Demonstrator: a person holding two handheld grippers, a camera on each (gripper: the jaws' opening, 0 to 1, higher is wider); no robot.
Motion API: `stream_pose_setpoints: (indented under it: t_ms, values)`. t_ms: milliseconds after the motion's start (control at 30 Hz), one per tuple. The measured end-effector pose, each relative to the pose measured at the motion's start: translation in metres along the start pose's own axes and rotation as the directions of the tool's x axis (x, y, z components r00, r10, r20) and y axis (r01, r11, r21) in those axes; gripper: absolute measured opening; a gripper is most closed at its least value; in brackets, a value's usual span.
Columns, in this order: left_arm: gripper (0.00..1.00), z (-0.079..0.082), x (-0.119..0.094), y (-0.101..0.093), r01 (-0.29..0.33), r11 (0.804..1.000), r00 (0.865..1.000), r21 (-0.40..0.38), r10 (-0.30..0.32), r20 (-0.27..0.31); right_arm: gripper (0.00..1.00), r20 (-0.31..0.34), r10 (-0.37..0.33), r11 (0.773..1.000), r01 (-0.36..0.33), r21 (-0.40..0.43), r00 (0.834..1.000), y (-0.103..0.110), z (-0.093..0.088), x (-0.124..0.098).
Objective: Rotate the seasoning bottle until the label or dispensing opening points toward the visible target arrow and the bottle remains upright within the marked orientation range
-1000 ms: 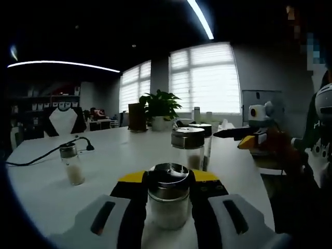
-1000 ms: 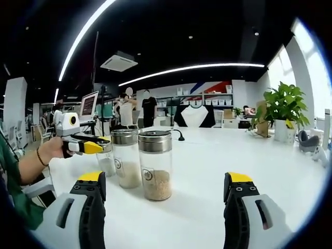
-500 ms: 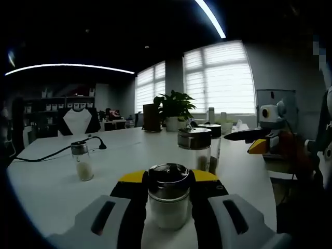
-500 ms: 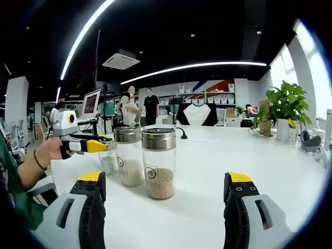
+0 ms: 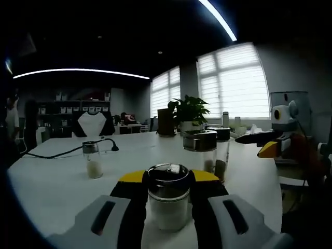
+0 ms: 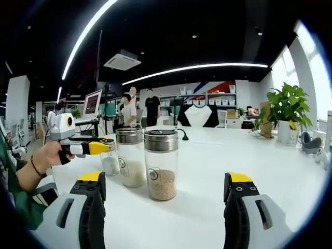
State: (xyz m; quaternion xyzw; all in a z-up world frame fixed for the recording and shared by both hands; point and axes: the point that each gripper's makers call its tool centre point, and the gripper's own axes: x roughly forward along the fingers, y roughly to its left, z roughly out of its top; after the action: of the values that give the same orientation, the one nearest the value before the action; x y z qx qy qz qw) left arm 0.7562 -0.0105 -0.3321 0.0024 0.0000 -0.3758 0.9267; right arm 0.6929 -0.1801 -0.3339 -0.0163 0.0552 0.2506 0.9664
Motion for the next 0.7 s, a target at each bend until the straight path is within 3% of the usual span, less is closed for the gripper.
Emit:
stream_pose_setpoints:
  t_ms: [333, 700]
  values:
    - [0.33, 0.001, -0.002, 0.002, -0.123, 0.992, 0.992, -0.006, 0.123, 0.021, 0.97, 0.007, -0.002, 1.000, 0.002, 0.000, 1.000, -0.009, 0.002, 0.000]
    - [0.33, 0.001, -0.004, 0.002, -0.200, 0.979, 0.980, -0.021, 0.201, 0.015, 0.97, 0.005, -0.002, 1.000, 0.002, 0.002, 1.000, -0.013, 0.002, 0.001]
